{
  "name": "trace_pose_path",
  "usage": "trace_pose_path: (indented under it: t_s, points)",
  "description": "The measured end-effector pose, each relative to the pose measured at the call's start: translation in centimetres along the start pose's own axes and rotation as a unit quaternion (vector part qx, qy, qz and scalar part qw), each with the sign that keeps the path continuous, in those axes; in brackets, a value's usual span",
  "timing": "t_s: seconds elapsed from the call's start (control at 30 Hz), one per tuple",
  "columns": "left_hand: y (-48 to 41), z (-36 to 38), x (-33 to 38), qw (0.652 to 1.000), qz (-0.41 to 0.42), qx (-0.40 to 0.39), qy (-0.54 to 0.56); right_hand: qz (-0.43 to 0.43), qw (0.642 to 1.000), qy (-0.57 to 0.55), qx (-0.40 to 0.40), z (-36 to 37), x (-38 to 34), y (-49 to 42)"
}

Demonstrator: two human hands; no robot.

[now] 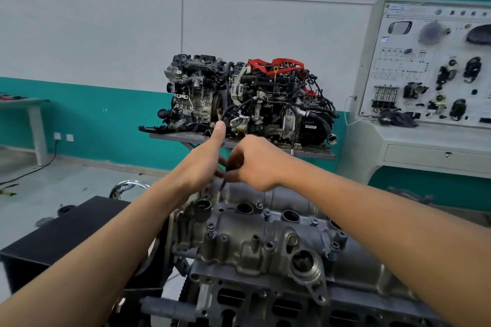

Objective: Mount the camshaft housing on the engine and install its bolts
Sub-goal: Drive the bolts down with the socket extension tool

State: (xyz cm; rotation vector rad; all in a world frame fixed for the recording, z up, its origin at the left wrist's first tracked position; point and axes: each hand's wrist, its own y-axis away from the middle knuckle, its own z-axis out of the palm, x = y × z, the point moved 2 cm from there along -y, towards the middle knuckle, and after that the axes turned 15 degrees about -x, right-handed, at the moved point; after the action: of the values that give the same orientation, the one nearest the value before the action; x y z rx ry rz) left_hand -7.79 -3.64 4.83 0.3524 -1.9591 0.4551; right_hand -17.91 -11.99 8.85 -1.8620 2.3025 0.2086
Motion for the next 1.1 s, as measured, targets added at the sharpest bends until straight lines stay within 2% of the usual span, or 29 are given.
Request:
trace_pose_path:
  t_s: [0.1, 0.27, 0.6, 0.77, 0.97, 1.1]
  points:
    - [0.6, -0.3, -1.6, 0.996, -0.008, 0.061, -0.065, -0.004, 0.999, 0.03, -0.033, 1.8, 0.6, -0.6]
    - [0.5, 0.0, -3.1, 0.995, -0.004, 0.101, -0.022, -0.024, 0.996, 0.063, -0.061, 2.8, 0.5, -1.0]
    - [0.4, 0.3, -2.8, 0.996, 0.007, 0.079, -0.048, -0.028, 0.964, 0.23, -0.128, 3.8, -0.9, -2.3]
    - [0.5, 0.4, -2.9, 0.996, -0.014, 0.074, -0.046, 0.015, 0.95, 0.262, -0.169, 3.9, -1.5, -2.9]
    - [0.1, 0.2, -3.0, 0.996, -0.015, 0.072, -0.054, 0.006, 0.93, 0.256, -0.263, 3.1, -2.1, -3.4]
    - [0.0, 0.2, -3.5, 0.996, -0.018, 0.073, -0.045, -0.012, 0.91, 0.327, -0.256, 4.0, -2.1, -3.1]
